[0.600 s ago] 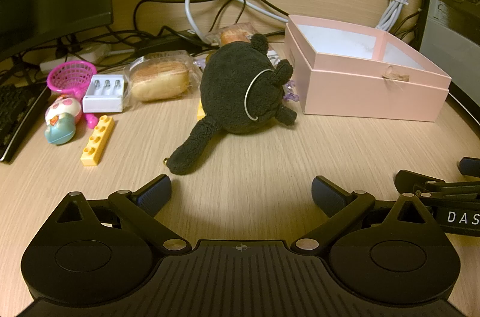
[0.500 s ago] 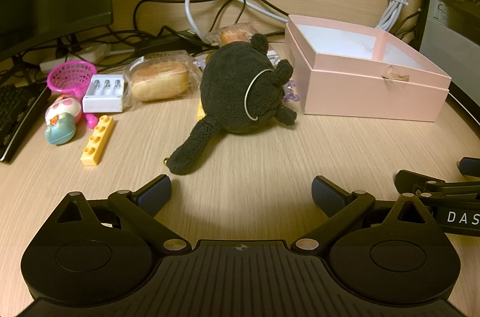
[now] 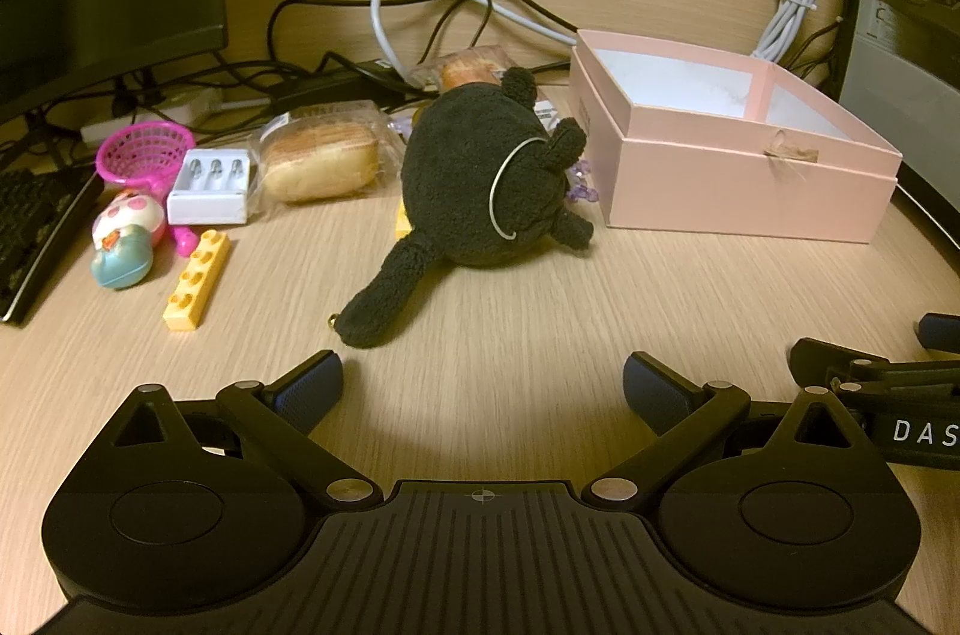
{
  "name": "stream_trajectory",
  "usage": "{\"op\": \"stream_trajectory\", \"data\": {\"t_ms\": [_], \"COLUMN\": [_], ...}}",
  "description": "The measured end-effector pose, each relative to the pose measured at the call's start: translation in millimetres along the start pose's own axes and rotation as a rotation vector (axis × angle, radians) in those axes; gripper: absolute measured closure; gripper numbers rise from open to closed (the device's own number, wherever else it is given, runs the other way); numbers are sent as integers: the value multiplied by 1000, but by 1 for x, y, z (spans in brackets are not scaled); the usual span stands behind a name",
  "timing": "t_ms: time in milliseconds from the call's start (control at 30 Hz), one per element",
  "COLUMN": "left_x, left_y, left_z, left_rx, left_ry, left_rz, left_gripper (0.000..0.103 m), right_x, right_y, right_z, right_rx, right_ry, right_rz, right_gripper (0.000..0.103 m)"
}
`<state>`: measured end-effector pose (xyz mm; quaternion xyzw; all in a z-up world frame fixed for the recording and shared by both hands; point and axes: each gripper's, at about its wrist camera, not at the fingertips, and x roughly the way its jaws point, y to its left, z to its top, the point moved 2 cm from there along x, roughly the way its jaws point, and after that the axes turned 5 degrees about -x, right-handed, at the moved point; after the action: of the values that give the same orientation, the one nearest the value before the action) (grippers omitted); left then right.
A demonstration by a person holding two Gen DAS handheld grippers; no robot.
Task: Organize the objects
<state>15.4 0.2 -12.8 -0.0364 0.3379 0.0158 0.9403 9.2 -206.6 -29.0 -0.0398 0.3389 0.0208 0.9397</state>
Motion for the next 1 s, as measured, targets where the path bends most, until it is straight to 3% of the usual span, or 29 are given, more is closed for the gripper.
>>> {"op": "stream_trajectory", "data": {"t_ms": [567, 667, 800, 867, 1000], "left_x": [-3, -9, -12, 5, 49], "left_y": [0, 10, 12, 10, 8], "left_z": [-1, 12, 55, 78, 95], "left_rx": [-11, -62, -56, -63, -59], "left_ry": [2, -2, -105, -72, 79], "left_rz": [3, -61, -53, -50, -71], "left_gripper": [2, 2, 2, 2, 2], "right_x": [3, 3, 4, 4, 4], "right_y": [-1, -1, 1, 1, 2], "right_z": [-1, -1, 1, 2, 4], "right_rx": [-12, -28, -36, -30, -23], "right_ry": [5, 29, 57, 66, 100], "right_rz": [19, 39, 46, 42, 34], "right_gripper": [0, 0, 0, 0, 0]}}
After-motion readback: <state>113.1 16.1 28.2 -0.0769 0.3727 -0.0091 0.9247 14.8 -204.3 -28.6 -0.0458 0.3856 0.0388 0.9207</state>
